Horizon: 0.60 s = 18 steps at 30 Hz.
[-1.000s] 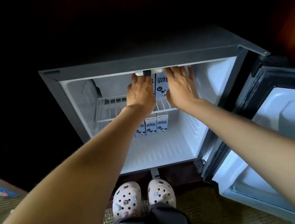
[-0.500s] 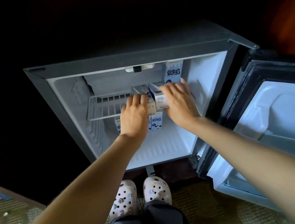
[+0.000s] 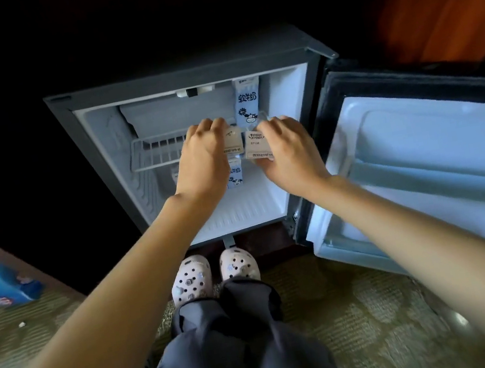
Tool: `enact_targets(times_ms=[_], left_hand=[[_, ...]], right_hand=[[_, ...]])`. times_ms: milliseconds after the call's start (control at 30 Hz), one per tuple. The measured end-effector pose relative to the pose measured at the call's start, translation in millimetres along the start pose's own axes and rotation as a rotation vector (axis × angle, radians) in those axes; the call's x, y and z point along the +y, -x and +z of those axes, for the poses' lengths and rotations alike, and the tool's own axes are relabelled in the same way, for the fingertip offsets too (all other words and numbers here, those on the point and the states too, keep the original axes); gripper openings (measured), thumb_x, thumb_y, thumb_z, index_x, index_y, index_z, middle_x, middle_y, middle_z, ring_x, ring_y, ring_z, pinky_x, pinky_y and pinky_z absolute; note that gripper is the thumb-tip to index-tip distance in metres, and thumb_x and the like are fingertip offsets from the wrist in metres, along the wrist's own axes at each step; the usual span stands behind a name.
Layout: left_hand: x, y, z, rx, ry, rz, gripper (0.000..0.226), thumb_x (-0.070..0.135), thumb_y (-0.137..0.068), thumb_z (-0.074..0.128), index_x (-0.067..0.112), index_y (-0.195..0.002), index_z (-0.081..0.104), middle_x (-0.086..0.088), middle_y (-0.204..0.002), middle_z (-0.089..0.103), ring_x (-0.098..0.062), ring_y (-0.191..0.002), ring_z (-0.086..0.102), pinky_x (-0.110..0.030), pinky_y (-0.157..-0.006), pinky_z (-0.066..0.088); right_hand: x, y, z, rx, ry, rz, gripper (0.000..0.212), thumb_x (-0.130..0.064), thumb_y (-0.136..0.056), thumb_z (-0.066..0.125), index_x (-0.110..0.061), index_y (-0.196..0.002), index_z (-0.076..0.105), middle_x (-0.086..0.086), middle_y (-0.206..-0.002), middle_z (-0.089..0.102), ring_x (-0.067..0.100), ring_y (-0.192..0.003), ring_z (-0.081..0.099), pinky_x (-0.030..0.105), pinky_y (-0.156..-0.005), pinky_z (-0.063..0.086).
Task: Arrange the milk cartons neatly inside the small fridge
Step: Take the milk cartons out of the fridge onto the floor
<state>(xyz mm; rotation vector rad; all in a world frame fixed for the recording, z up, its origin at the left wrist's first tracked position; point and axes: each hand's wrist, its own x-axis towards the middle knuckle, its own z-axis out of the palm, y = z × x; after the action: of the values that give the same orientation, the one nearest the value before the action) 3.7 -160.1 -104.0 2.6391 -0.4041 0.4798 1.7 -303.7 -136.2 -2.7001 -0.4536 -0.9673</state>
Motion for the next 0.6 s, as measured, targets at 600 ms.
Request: enact_targets(times_ms=[600], left_hand=[[224.9, 214.2, 45.1, -0.58, 0.105, 0.373, 0.033, -0.01, -0.082, 0.048, 0.0, -0.112, 0.054, -0.019, -0.114, 0.058, -0.036, -0.103, 0.055, -0.041, -0.081, 0.047]], right_hand=[[12.5, 304.7, -226.9, -0.337, 0.076, 0.718, 0.036, -0.02, -0.081, 0.067, -0.005, -0.11, 0.052, 0.014, -0.11, 0.06, 0.031, -0.101, 0.056, 0.032, -0.07, 0.038]])
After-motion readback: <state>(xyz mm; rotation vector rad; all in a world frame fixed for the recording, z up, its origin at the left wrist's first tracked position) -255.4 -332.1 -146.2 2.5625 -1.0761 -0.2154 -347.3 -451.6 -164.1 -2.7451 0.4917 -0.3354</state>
